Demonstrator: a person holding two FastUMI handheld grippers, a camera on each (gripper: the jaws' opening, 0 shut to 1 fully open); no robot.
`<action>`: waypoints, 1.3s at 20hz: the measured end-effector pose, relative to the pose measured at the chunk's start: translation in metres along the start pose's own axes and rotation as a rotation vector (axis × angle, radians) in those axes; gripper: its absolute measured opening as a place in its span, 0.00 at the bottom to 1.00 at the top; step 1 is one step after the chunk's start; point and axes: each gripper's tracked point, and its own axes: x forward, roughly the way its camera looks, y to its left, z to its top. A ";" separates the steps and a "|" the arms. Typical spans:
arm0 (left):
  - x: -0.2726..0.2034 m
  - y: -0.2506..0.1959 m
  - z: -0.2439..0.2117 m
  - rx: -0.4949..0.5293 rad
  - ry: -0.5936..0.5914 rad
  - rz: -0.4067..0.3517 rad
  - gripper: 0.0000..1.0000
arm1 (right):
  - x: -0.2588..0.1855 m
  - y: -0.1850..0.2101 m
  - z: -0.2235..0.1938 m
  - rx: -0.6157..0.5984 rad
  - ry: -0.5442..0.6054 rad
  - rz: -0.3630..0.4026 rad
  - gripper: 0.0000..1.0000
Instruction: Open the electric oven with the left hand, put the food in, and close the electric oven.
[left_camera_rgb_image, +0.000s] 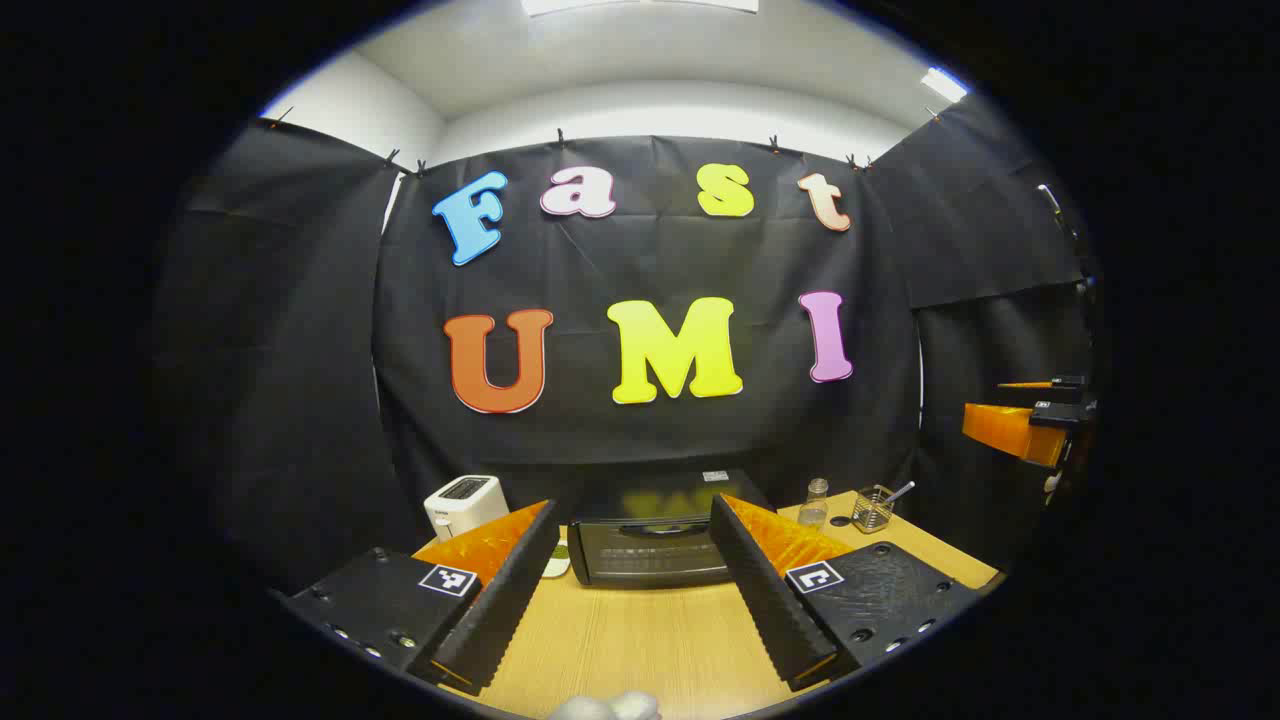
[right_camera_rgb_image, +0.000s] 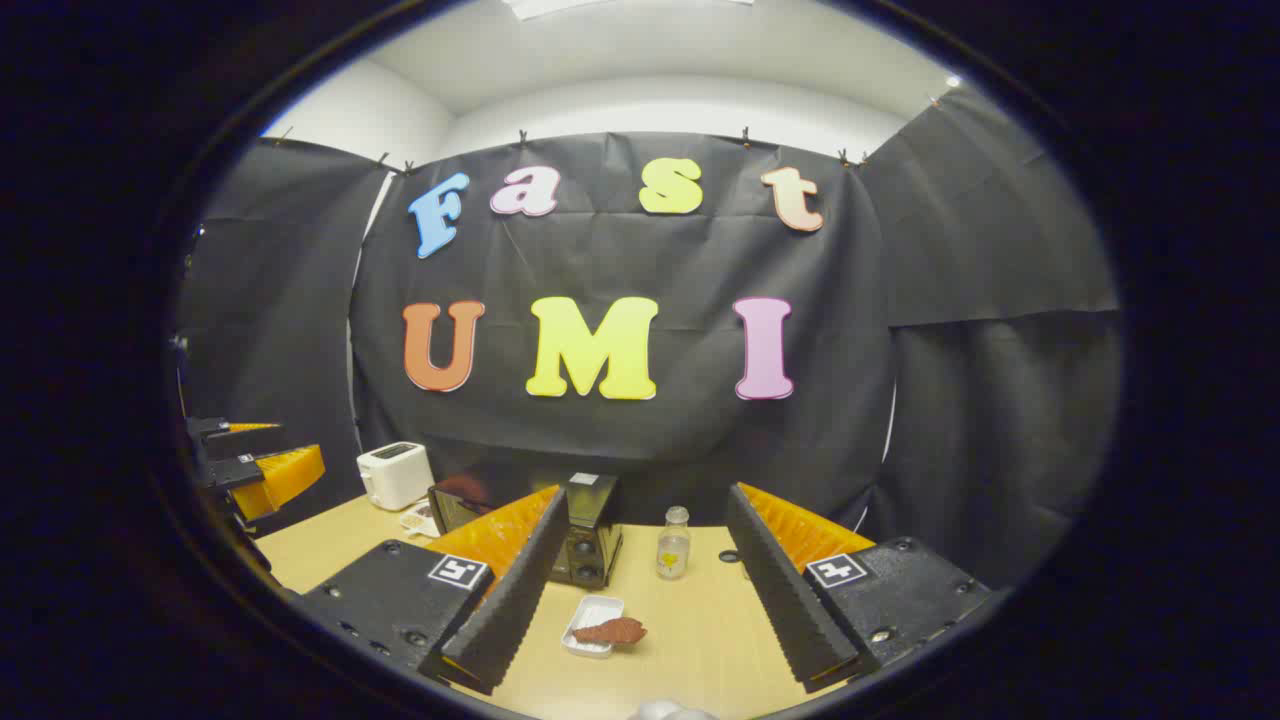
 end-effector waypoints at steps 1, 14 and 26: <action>-0.001 -0.001 0.001 0.002 0.000 -0.006 0.96 | -0.001 0.000 -0.001 0.007 0.002 -0.005 1.00; 0.005 0.007 -0.005 0.020 0.006 -0.019 0.96 | -0.011 -0.009 -0.018 0.024 0.035 -0.062 1.00; 0.098 -0.021 -0.029 -0.001 0.013 -0.066 0.96 | -0.013 -0.033 -0.032 0.022 0.110 -0.109 1.00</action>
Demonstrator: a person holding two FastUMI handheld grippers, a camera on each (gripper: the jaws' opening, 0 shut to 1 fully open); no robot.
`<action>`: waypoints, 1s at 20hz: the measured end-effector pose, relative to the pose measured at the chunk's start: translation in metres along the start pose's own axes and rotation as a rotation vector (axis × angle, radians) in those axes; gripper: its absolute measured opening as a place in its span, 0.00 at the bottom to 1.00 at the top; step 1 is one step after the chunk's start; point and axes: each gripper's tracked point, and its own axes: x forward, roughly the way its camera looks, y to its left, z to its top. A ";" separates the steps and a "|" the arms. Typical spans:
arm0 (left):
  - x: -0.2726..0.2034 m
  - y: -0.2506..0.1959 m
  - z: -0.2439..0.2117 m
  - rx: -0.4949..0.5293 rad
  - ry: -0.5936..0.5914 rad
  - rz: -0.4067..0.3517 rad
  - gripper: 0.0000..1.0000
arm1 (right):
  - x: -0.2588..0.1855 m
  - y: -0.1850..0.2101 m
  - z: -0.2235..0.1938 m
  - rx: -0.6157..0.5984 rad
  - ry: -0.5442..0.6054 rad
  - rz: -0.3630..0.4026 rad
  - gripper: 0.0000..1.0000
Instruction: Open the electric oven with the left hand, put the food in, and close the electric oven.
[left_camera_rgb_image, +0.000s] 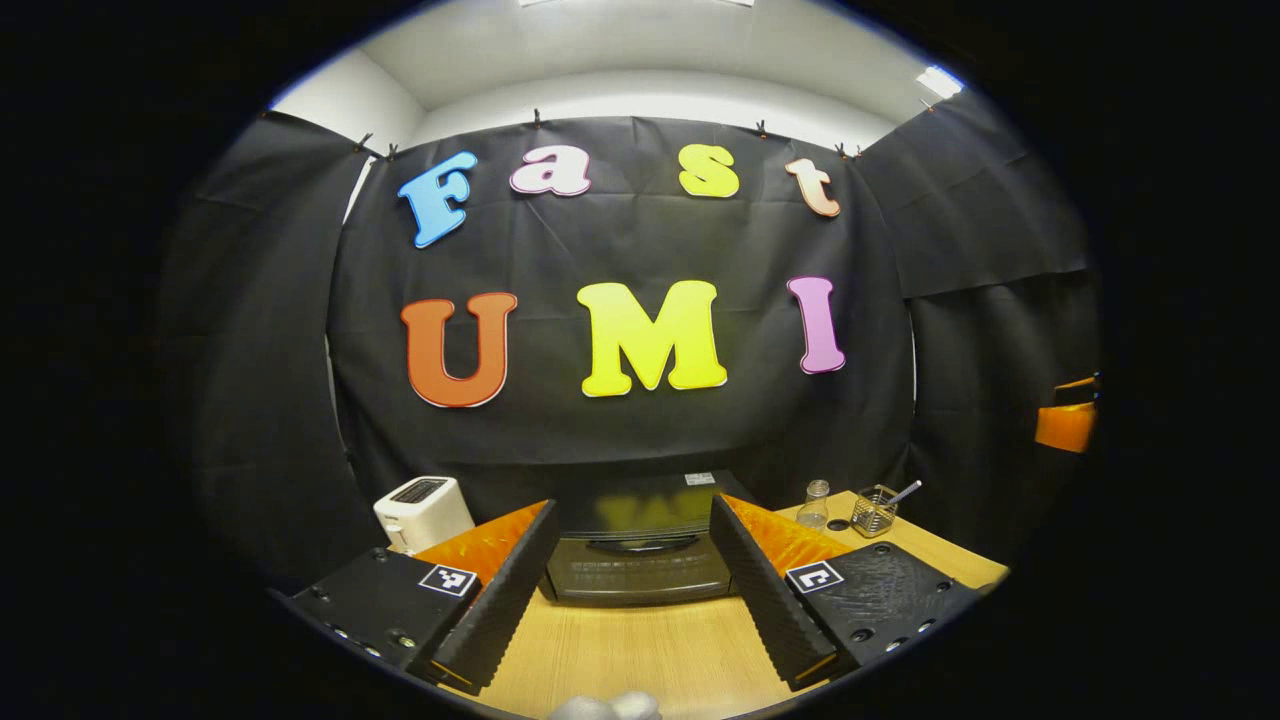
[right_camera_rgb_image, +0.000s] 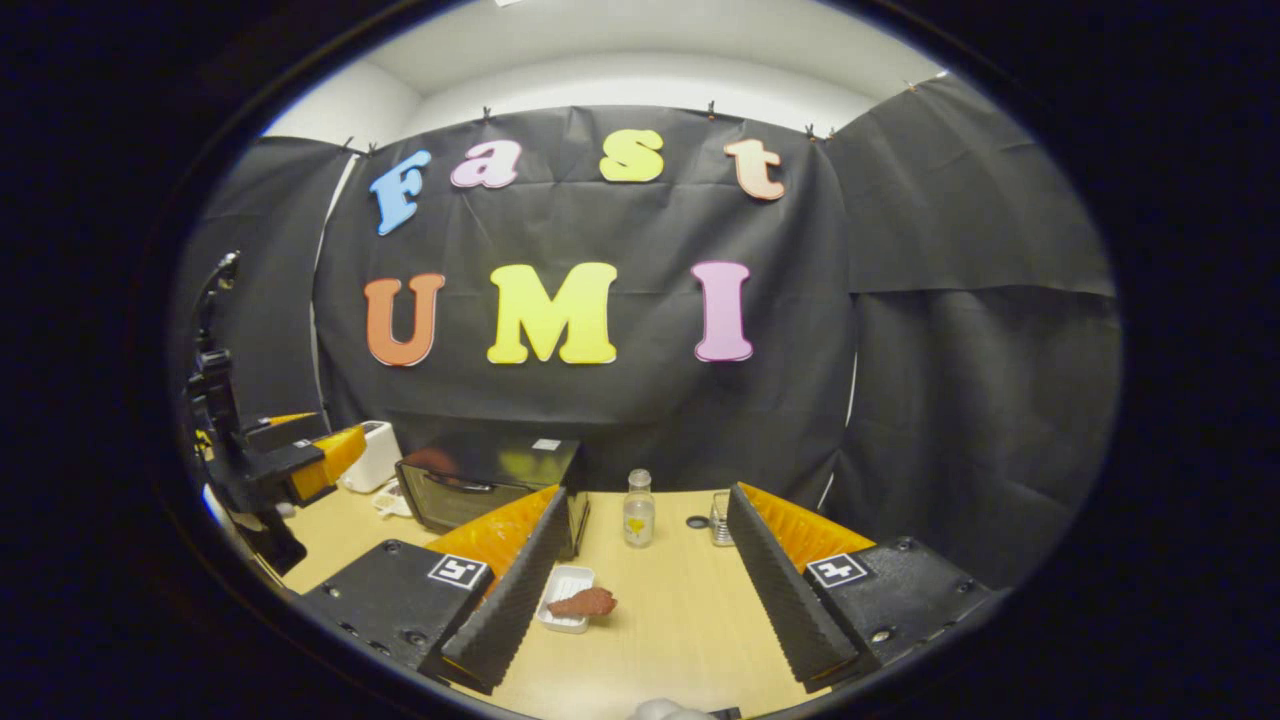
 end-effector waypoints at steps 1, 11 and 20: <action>0.011 -0.002 -0.004 -0.005 0.008 -0.003 0.96 | -0.001 -0.004 -0.002 -0.001 0.007 -0.009 1.00; 0.123 -0.007 -0.071 -0.002 0.119 -0.002 0.97 | -0.004 -0.031 -0.022 -0.004 0.078 -0.094 1.00; 0.167 0.002 -0.135 -0.001 0.225 0.014 0.97 | 0.000 -0.032 -0.032 -0.003 0.121 -0.119 1.00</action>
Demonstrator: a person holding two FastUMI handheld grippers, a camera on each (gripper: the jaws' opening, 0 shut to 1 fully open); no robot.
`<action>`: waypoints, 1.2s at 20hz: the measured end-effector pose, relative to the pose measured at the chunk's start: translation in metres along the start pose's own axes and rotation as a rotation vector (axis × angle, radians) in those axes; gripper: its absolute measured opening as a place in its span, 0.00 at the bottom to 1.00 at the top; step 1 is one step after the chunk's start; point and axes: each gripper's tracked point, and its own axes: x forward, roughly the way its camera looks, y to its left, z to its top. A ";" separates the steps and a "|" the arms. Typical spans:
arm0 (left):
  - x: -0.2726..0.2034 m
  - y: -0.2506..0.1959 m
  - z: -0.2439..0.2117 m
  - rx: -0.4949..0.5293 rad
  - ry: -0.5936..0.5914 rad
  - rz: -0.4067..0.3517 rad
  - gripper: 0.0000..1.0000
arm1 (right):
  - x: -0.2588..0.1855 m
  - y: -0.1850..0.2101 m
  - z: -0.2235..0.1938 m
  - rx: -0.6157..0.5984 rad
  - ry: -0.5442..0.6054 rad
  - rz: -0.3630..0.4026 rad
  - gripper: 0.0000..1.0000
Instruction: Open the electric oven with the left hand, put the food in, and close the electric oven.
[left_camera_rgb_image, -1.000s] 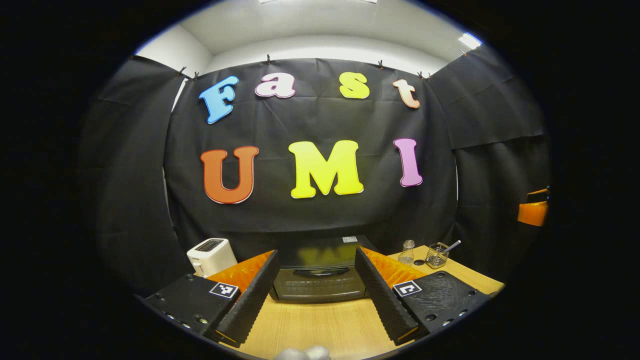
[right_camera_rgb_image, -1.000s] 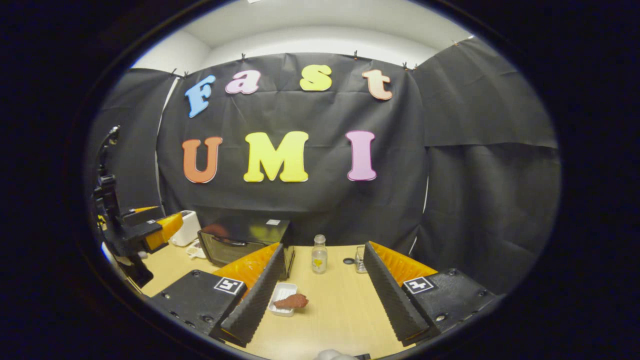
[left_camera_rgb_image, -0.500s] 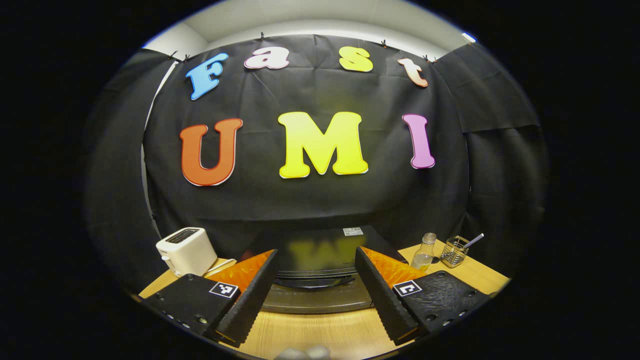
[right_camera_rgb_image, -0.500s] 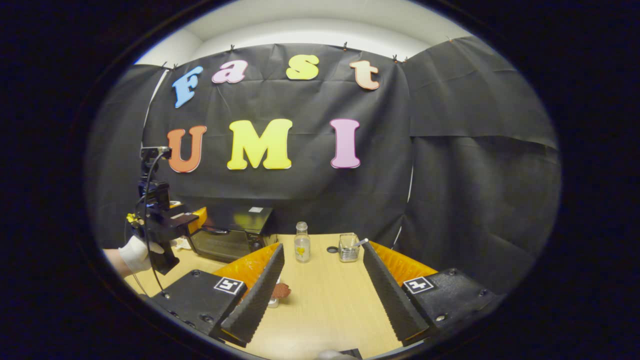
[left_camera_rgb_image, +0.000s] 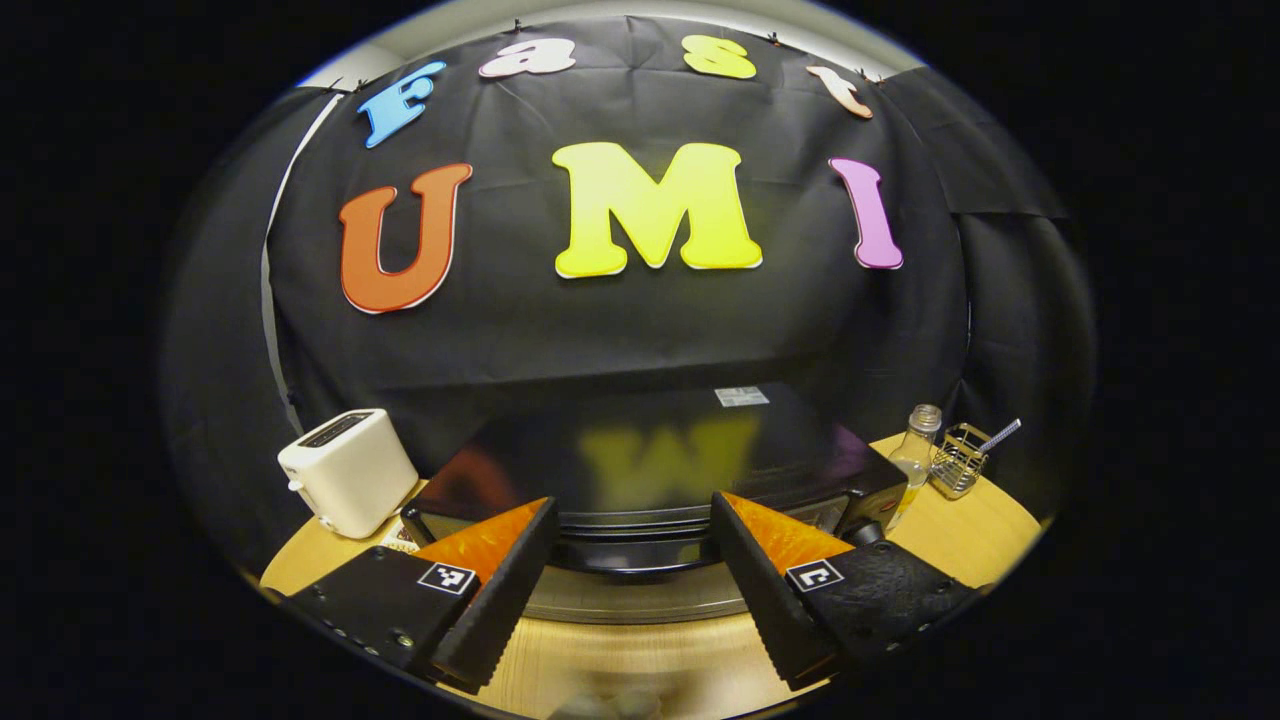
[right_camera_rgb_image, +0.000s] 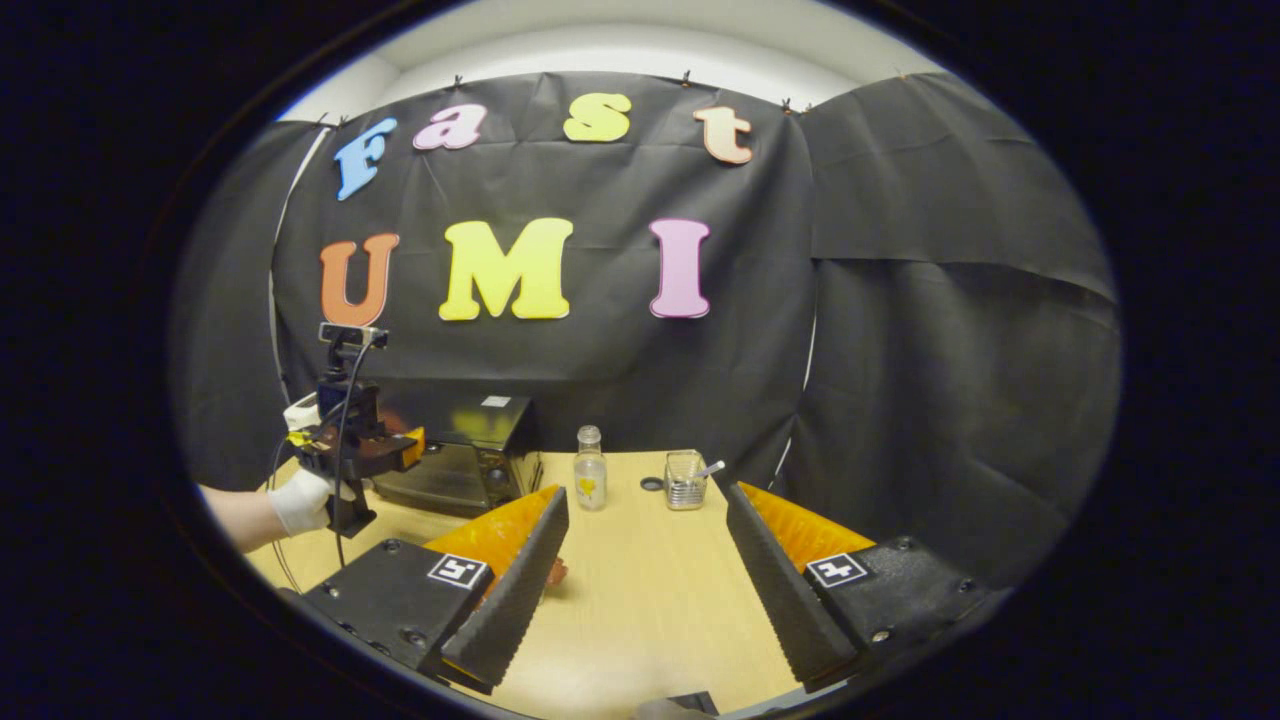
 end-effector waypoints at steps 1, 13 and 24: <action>0.004 -0.001 0.002 0.001 0.003 0.001 0.98 | 0.001 0.001 0.000 0.007 0.003 0.003 1.00; -0.030 -0.004 -0.014 -0.010 0.040 0.000 0.97 | 0.000 0.001 0.001 0.022 0.002 0.023 1.00; -0.100 -0.013 -0.083 -0.013 0.121 -0.038 0.97 | -0.019 0.022 -0.019 0.014 0.032 0.095 1.00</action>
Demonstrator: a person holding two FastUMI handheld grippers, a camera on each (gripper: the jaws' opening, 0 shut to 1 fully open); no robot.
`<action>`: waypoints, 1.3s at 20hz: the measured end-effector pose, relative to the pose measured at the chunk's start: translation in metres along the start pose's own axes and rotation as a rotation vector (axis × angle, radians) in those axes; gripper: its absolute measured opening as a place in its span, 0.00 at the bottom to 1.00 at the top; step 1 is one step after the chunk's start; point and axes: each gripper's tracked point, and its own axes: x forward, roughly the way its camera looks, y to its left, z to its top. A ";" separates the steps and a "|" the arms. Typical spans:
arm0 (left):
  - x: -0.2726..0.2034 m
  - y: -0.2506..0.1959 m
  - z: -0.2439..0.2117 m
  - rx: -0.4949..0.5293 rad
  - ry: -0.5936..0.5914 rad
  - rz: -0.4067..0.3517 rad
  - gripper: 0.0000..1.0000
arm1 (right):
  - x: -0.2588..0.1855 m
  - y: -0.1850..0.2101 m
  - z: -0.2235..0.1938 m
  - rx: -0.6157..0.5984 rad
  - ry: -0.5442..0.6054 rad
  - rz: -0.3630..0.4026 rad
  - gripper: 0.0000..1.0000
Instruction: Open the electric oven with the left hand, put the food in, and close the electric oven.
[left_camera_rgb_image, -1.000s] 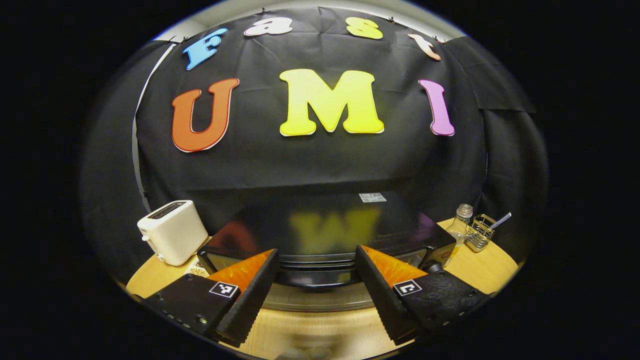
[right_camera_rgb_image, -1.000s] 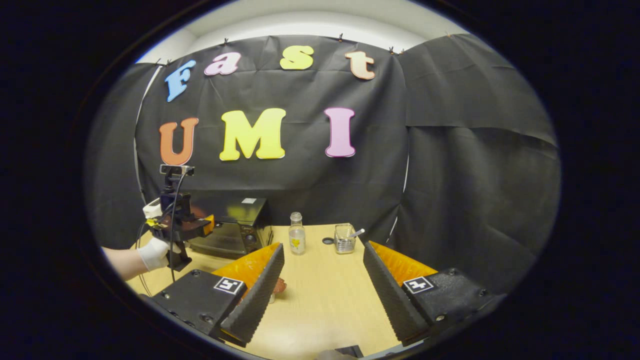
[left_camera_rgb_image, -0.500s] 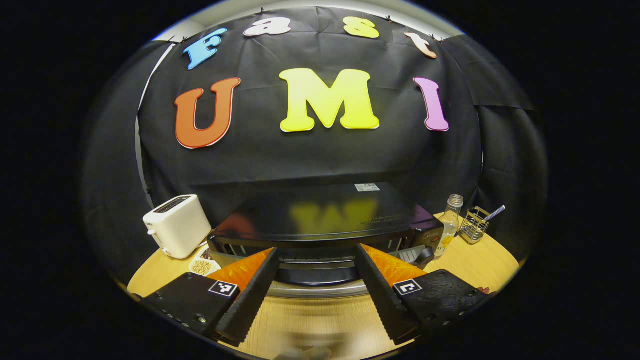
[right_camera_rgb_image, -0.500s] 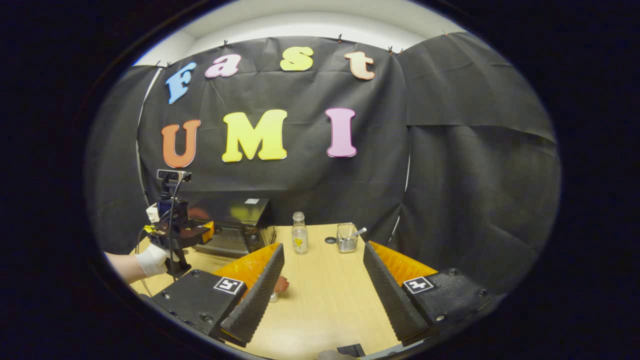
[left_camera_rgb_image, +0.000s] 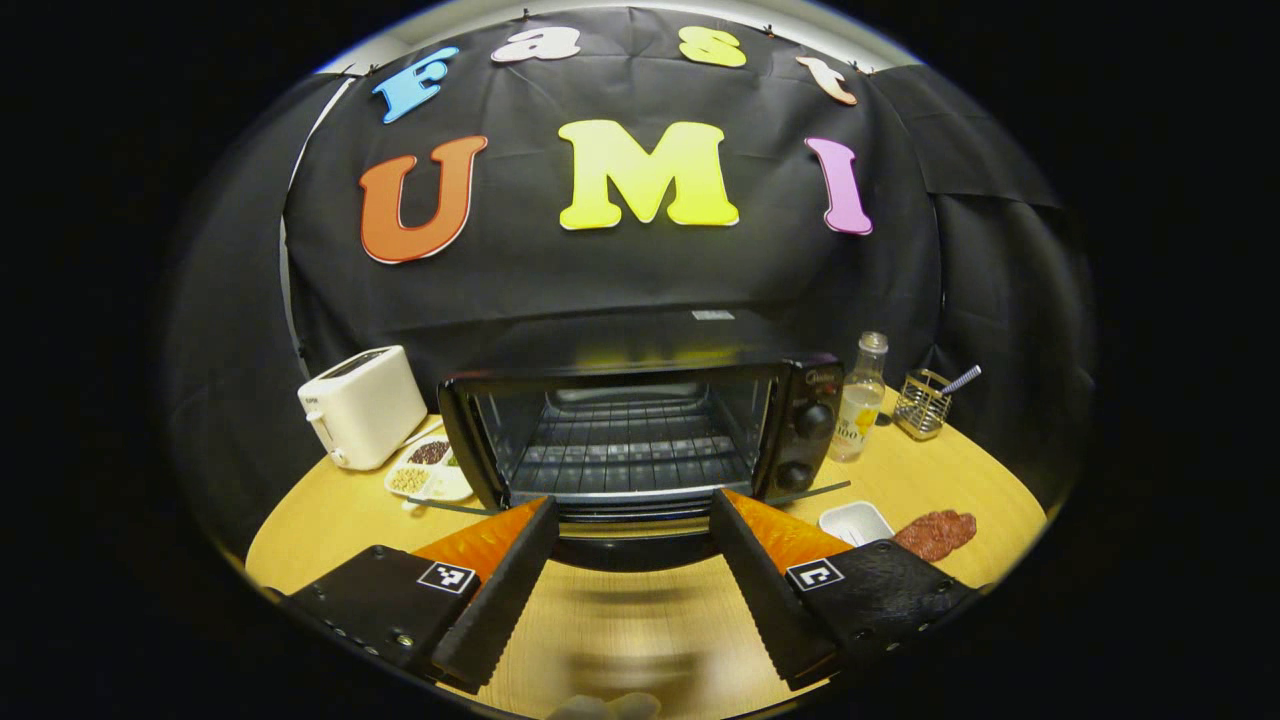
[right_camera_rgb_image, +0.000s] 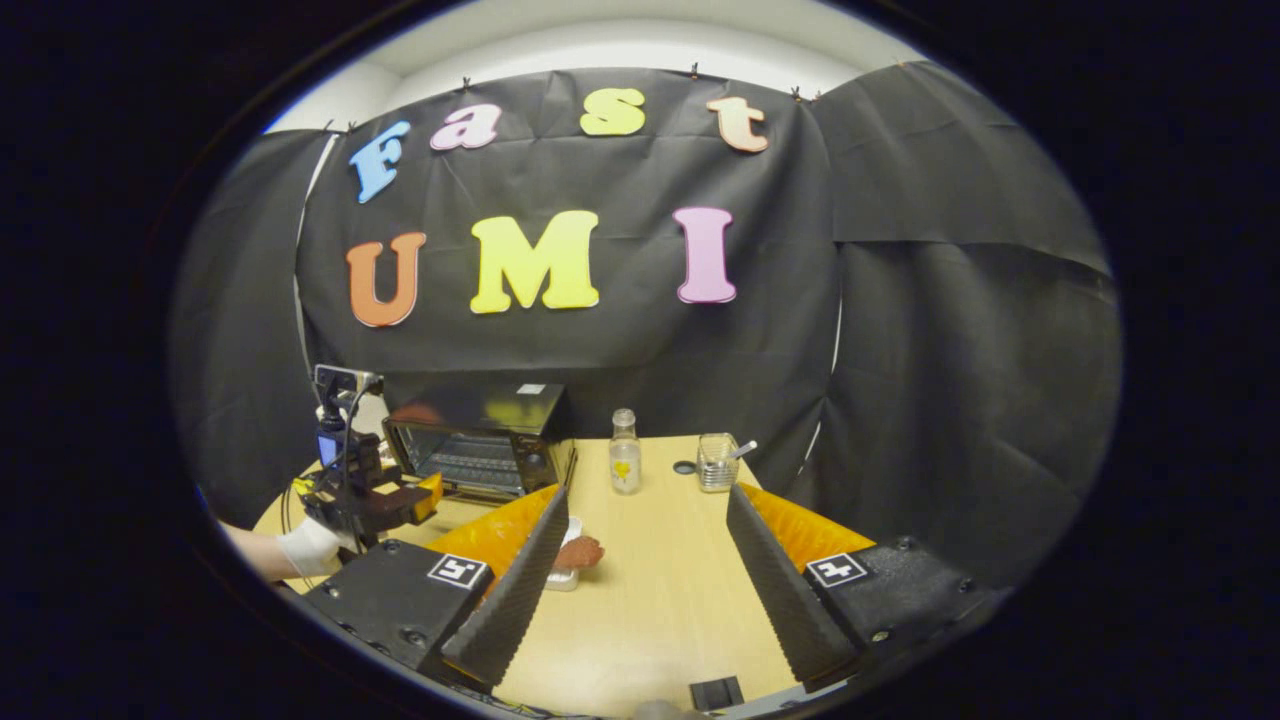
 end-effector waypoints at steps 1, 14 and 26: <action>-0.003 0.000 -0.009 0.000 0.008 -0.003 0.97 | -0.002 0.000 -0.001 -0.004 0.001 0.002 1.00; -0.014 -0.012 -0.097 0.025 0.132 -0.009 0.94 | -0.021 -0.011 -0.041 -0.010 0.070 -0.040 1.00; -0.010 -0.009 -0.123 0.025 0.236 -0.016 0.97 | -0.020 -0.021 -0.066 0.014 0.111 -0.056 0.96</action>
